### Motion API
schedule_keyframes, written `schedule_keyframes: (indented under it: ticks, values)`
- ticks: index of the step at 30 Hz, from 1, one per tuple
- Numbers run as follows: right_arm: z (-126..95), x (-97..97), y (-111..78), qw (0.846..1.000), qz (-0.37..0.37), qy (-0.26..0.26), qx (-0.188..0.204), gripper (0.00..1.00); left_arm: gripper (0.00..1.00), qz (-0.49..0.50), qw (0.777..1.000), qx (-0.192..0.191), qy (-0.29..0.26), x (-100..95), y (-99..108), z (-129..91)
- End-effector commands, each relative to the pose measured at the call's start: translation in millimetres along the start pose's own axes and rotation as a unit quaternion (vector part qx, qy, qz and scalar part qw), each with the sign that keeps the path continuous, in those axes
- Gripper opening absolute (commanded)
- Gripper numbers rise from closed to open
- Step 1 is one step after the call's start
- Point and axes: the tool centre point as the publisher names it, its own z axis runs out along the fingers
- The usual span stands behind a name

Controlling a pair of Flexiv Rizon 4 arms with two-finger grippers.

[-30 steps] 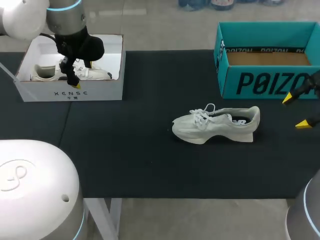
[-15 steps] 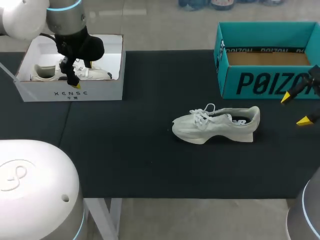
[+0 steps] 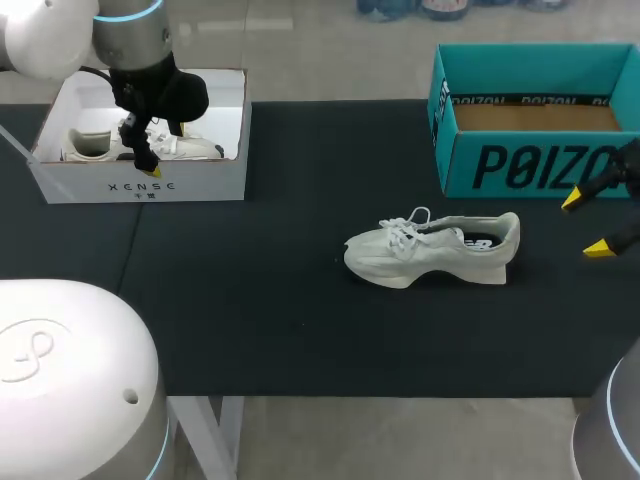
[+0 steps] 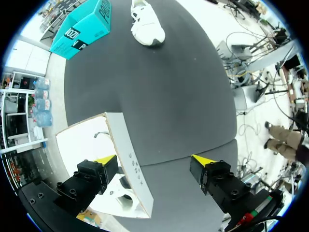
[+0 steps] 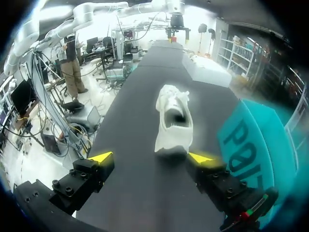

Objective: Take the shoe out of the shoebox, open the shoe tongue, remove and reinsert the insole, then place the shoe into the shoebox

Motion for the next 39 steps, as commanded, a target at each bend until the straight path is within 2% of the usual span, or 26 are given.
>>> schedule_keyframes:
  ticks: [1, 15, 18, 21, 39]
  values:
    - [11.3, 5.9, -8.7, 0.999, 0.003, -0.036, -0.011, 1.0, 1.0, 0.0, 1.0, -0.001, 0.0, 0.8, 0.3, -0.2]
    - [34.0, -21.3, -49.2, 0.995, 0.022, -0.042, -0.087, 1.0, 1.0, 0.0, 1.0, -0.001, 0.0, 0.8, 0.3, -0.2]
    - [37.4, -26.2, -51.4, 0.992, 0.007, -0.037, -0.12, 1.0, 1.0, 0.0, 1.0, -0.001, 0.0, 0.8, 0.3, -0.2]
    - [40.1, -28.5, -51.1, 0.991, 0.002, -0.038, -0.131, 1.0, 1.0, 0.0, 1.0, -0.001, 0.0, 0.8, 0.3, -0.2]
    - [65.1, -35.3, -56.8, 0.986, 0.011, -0.054, -0.157, 1.0, 1.0, 0.0, 1.0, -0.001, 0.0, 0.8, 0.3, -0.2]
